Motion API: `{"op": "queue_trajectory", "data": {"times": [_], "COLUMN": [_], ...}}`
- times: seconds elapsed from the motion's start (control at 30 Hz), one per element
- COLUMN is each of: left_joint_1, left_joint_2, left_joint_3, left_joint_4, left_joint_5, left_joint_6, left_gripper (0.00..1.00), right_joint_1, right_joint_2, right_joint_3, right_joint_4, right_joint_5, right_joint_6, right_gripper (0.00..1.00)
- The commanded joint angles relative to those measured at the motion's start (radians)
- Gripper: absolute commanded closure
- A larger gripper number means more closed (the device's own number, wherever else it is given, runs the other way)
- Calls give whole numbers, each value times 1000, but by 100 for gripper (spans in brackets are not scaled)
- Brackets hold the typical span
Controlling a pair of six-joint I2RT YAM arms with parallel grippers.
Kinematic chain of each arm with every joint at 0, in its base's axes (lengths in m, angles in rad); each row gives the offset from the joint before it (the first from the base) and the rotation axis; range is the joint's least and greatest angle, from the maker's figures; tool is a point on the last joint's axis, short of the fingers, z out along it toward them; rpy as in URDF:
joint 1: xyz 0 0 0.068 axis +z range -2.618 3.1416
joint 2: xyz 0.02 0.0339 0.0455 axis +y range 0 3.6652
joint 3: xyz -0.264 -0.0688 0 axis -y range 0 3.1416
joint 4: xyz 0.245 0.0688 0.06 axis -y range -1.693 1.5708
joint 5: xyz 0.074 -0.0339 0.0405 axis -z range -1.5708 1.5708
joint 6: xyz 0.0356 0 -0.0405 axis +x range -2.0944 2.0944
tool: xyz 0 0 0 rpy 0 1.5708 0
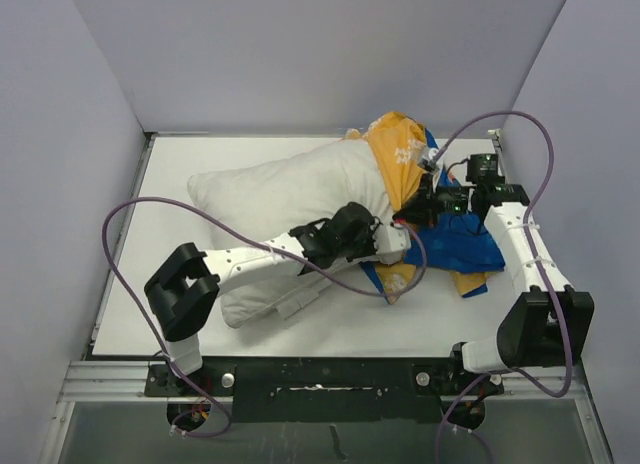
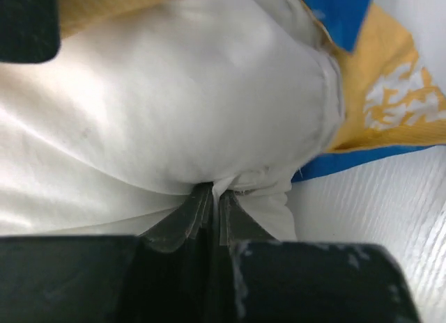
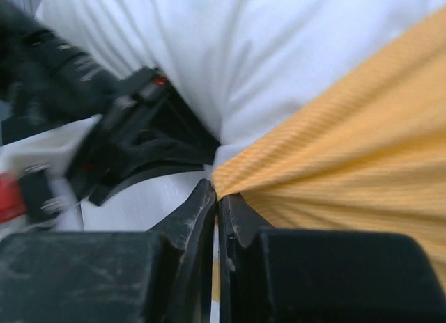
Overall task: Put the pillow into the pillowcase
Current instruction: Stuff the pillow into the pillowcase.
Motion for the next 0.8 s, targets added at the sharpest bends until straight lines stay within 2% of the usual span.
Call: {"op": "queue_trajectory", "data": {"times": [0.0,0.07,0.1,0.2,0.27,0.37,0.43,0.57,0.67,0.77], "left_joint_1": [168,235,255,280,279,281,282,288,292,296], "left_joint_2": [-4,-9,-6,8,12,14,19,31,40,44], "left_joint_3": [115,110,106,66,31,-20,-48,-81,-101,-112], "left_joint_4": [37,100,128,246,318,397,422,461,489,511], "left_joint_5": [151,260,297,400,443,491,509,549,569,585], "left_joint_6": [-470,-652,-749,-878,-912,-943,-943,-946,-951,-961], "left_gripper": [100,100,100,100,100,100,100,100,100,100], "right_joint_1": [159,178,182,177,138,72,59,-11,-83,-166], "right_joint_2": [-79,-58,-54,-69,-47,26,44,-73,-173,-256], "right_joint_3": [281,358,348,153,47,65,124,200,243,213], "right_joint_4": [-133,-109,-42,269,279,41,-158,-337,-384,-339], "right_joint_5": [-136,-203,-240,-174,-73,18,64,78,88,160], "right_joint_6": [-19,69,142,450,433,202,17,-165,-219,-195], "right_gripper": [100,100,100,100,100,98,84,49,29,17]}}
